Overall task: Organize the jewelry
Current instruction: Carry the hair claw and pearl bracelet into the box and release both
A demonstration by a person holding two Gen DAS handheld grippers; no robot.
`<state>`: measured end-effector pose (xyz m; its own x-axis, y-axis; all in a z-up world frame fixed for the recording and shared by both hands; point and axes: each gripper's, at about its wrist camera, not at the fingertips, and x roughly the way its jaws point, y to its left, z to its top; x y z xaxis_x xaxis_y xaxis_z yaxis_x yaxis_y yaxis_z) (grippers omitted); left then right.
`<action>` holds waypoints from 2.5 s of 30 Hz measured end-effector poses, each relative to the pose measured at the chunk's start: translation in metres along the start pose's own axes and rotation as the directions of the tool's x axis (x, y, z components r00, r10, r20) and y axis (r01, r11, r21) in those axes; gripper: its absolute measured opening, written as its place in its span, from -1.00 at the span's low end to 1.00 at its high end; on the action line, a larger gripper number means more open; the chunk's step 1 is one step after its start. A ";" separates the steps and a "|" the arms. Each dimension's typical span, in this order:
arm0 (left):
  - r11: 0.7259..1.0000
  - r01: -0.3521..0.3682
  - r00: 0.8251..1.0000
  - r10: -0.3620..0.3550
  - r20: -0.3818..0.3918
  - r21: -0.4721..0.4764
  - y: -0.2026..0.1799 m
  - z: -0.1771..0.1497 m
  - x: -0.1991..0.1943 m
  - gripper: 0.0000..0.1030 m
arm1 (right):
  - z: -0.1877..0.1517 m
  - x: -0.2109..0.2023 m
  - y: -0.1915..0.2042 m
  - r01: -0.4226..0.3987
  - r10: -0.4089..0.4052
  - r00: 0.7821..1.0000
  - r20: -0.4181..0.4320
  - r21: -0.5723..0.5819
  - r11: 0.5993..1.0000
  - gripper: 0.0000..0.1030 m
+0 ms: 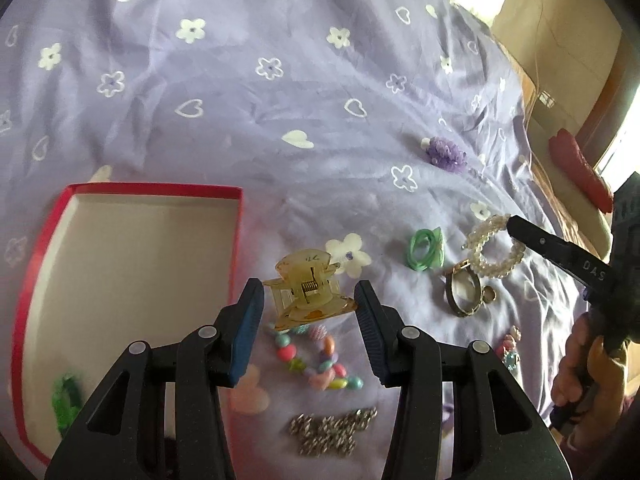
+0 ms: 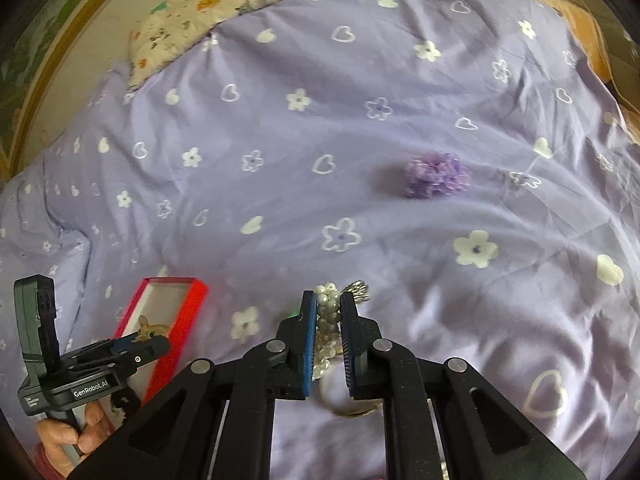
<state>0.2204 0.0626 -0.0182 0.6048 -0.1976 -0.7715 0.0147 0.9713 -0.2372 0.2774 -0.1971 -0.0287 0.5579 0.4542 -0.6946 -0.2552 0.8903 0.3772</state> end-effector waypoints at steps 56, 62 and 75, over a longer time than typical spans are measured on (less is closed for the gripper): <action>0.962 -0.200 0.978 0.184 -0.101 -0.184 0.181 -0.011 0.021 -0.12 | -0.048 0.162 0.201 -0.226 0.189 0.944 -0.272 -0.113 0.968 -0.78; 0.961 -0.225 0.970 0.206 -0.126 -0.163 0.178 -0.012 0.026 -0.11 | -0.052 0.170 0.200 -0.196 0.147 0.940 -0.309 -0.136 0.971 -0.78; 0.954 -0.270 0.958 0.251 -0.141 -0.129 0.173 -0.009 0.030 -0.09 | -0.051 0.172 0.202 -0.202 0.144 0.932 -0.333 -0.145 0.969 -0.68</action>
<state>0.2341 0.2233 -0.0871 0.4701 0.0363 -0.8818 -0.2521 0.9631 -0.0947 0.2814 0.0627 -0.1032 0.2203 0.5627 -0.7968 -0.4738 0.7757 0.4168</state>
